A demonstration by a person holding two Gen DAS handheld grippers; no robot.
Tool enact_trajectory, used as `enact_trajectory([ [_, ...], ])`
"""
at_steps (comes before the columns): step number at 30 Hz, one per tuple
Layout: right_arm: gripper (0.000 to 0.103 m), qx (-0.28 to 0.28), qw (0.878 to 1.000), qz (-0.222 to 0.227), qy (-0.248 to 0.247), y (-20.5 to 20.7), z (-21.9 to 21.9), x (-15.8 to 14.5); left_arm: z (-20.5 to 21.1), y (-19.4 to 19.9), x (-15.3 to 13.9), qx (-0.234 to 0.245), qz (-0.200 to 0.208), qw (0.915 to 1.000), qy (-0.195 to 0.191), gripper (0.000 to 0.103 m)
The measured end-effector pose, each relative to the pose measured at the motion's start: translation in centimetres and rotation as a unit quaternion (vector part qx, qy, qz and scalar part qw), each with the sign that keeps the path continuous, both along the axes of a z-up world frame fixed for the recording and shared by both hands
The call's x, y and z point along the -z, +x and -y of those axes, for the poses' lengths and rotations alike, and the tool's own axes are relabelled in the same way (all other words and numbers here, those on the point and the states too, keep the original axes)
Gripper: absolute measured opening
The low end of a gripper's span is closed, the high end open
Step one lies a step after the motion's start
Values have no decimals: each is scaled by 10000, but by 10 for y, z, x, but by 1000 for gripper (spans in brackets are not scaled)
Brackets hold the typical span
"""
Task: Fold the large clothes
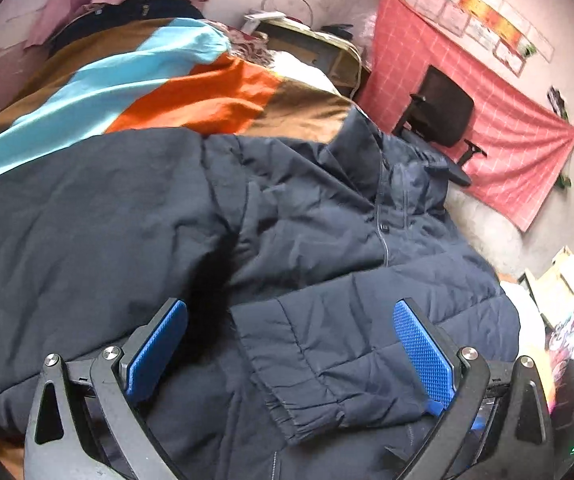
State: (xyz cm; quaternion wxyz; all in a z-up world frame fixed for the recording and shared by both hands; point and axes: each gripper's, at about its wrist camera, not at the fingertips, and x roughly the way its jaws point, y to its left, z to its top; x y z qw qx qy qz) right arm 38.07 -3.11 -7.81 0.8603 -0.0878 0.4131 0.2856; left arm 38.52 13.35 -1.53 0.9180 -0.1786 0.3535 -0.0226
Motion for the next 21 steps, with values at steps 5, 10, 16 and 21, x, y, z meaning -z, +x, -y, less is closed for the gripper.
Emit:
enact_trajectory([
  [5, 75, 217, 9979, 159, 587, -14, 61, -31, 22, 11, 21, 318, -225, 9984, 417, 101],
  [10, 75, 1647, 9817, 858, 412, 22, 143, -59, 40, 21, 54, 472, -701, 9913, 1011, 101],
  [16, 35, 2920, 9541, 648, 133, 92, 209, -35, 51, 27, 78, 431, -993, 9809, 1619, 101],
  [21, 33, 2868, 9567, 503, 37, 102, 204, 5, 58, 25, 89, 446, -948, 9758, 1921, 102],
])
